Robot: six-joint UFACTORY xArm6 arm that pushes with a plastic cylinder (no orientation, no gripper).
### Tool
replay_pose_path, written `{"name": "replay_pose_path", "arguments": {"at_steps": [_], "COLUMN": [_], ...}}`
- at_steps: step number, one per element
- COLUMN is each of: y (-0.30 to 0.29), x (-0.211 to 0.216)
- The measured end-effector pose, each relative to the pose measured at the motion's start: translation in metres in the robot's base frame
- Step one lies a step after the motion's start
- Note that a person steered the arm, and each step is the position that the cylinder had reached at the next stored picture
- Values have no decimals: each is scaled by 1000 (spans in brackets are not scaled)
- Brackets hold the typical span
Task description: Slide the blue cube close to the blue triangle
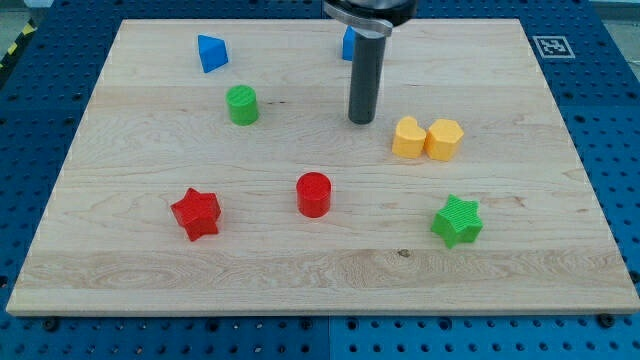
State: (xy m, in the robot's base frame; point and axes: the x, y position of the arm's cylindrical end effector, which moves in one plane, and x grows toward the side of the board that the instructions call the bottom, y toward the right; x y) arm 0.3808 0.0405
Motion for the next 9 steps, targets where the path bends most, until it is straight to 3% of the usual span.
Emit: {"name": "replay_pose_path", "arguments": {"at_steps": [2,3,5,9], "y": [-17,-13,48,67], "x": [-34,-71,-82,-120]}}
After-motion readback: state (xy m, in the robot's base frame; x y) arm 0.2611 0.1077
